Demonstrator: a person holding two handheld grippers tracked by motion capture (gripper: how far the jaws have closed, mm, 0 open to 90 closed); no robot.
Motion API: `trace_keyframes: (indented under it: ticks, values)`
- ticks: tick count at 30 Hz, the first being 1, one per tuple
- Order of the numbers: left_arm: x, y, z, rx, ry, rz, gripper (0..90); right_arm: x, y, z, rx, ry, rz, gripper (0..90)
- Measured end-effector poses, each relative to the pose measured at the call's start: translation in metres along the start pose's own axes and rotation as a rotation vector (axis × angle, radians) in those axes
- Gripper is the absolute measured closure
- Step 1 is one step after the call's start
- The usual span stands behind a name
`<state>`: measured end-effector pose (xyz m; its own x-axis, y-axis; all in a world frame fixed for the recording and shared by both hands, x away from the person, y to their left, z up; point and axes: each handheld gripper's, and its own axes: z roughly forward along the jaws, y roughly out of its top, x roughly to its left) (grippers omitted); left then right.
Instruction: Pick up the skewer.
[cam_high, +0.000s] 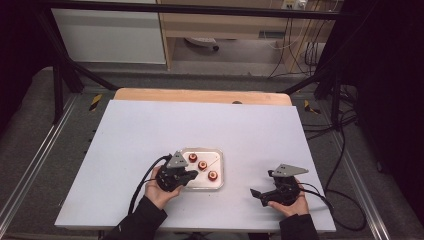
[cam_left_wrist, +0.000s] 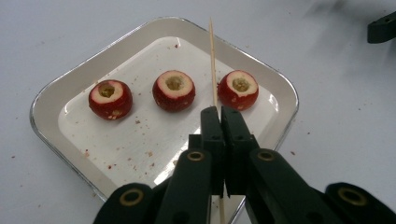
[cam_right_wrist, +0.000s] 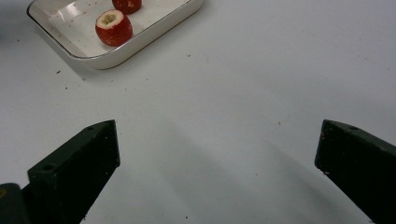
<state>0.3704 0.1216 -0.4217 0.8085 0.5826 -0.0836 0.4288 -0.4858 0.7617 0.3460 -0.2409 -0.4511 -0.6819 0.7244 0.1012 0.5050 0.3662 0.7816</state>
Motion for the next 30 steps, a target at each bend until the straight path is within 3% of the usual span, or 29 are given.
trace_keyframes:
  ticks: [13,17,21,22,29,30]
  values:
    - [-0.011,0.003,0.001,0.026,-0.029,0.040,88.4,0.019,0.013,0.006,0.022,-0.015,-0.100,1.6]
    - [-0.017,0.005,0.004,0.041,-0.041,0.062,88.5,0.028,0.021,0.008,0.029,-0.021,-0.170,3.2]
    - [-0.021,0.007,0.004,0.053,-0.048,0.085,88.5,0.034,0.025,0.010,0.039,-0.029,-0.208,4.1]
    - [-0.023,0.008,0.004,0.052,-0.049,0.090,88.5,0.038,0.028,0.011,0.049,-0.036,-0.243,4.8]
    - [-0.029,0.014,0.002,0.059,-0.060,0.110,88.5,0.046,0.037,0.013,0.054,-0.045,-0.313,7.2]
    - [-0.030,0.015,0.002,0.061,-0.061,0.115,88.4,0.050,0.040,0.013,0.059,-0.054,-0.349,8.0]
